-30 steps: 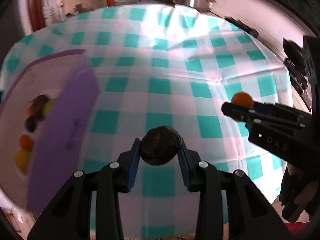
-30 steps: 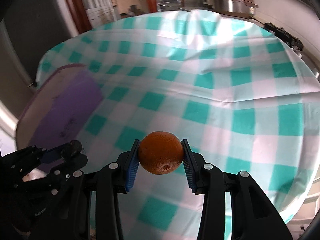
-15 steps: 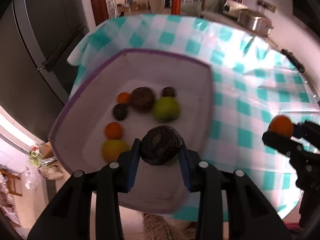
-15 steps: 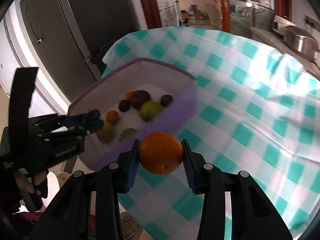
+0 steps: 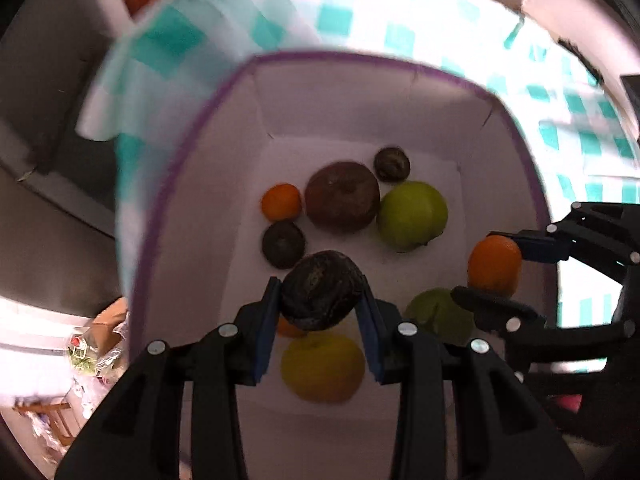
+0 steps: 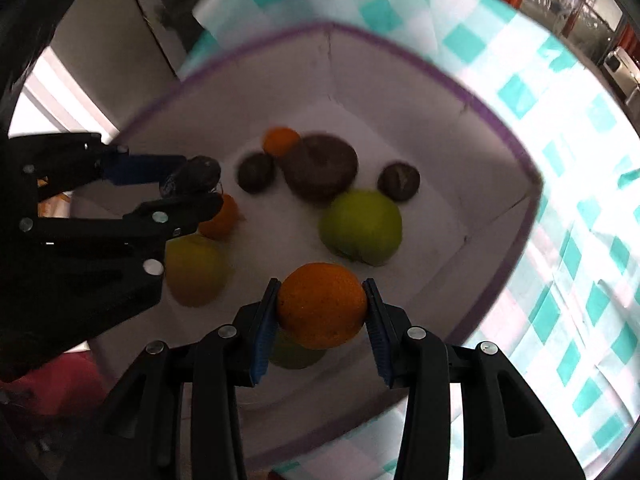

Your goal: Organize fruits

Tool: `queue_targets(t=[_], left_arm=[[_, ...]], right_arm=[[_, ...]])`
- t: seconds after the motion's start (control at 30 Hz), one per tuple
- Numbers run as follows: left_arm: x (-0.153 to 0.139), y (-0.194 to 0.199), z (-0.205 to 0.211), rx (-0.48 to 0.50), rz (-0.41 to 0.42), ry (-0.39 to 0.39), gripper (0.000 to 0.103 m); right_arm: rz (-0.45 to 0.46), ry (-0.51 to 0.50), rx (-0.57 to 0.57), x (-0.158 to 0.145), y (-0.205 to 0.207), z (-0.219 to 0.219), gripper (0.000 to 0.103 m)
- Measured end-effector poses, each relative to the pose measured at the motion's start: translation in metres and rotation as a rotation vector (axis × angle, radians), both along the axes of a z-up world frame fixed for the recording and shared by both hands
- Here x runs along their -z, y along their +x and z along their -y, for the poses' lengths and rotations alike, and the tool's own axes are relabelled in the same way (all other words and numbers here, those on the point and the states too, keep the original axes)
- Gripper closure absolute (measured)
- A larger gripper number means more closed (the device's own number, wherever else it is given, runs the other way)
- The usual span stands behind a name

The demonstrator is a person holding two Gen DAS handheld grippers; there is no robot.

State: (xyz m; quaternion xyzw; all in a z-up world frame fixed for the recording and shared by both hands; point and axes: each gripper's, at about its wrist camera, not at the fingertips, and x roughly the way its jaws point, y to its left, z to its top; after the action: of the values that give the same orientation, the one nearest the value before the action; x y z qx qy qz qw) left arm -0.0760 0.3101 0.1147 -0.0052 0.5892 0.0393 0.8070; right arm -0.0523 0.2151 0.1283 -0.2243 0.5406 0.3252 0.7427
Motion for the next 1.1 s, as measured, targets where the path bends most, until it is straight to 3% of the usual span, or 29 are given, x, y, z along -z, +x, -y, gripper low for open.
queue_targets(t=[0.2,0.43,0.57,0.7,0.73,0.77,0.83,0.9,0.97,1.1], left_arm=[[0.046,0.032,-0.003,0.040,-0.158,-0.110,0.065],[0.064,0.044,-0.018,0.023,-0.221,-0.163,0.063],[0.061,0.041,-0.029,0.005,-0.198,-0.205,0.055],[0.059,0.040,-0.041,-0.014,-0.181,-0.186,0.040],[0.058,0.040,-0.043,-0.018,-0.176,-0.195,0.037],[0.057,0.039,-0.043,-0.019,-0.172,-0.200,0.035],[0.052,0.038,-0.044,-0.014,-0.146,-0.202,0.029],[0.045,0.035,-0.045,-0.009,-0.106,-0.193,0.027],[0.034,0.034,-0.044,-0.004,-0.054,-0.185,0.022],[0.003,0.018,-0.042,0.000,0.108,-0.108,0.004]], right_arm=[[-0.021,-0.148,0.035,0.023,0.018,-0.017,0.061],[-0.009,-0.277,0.047,0.032,0.030,-0.031,0.061],[-0.018,-0.296,0.026,0.038,0.028,-0.041,0.061],[-0.031,-0.323,0.004,0.047,0.025,-0.047,0.060],[-0.030,-0.328,0.000,0.048,0.025,-0.048,0.055],[-0.027,-0.332,-0.002,0.049,0.022,-0.051,0.042],[-0.008,-0.326,-0.002,0.048,0.022,-0.051,0.036],[-0.007,-0.307,-0.001,0.047,0.023,-0.050,0.034],[0.017,-0.289,-0.002,0.042,0.022,-0.048,0.025],[0.069,-0.203,0.008,0.021,0.021,-0.043,0.022]])
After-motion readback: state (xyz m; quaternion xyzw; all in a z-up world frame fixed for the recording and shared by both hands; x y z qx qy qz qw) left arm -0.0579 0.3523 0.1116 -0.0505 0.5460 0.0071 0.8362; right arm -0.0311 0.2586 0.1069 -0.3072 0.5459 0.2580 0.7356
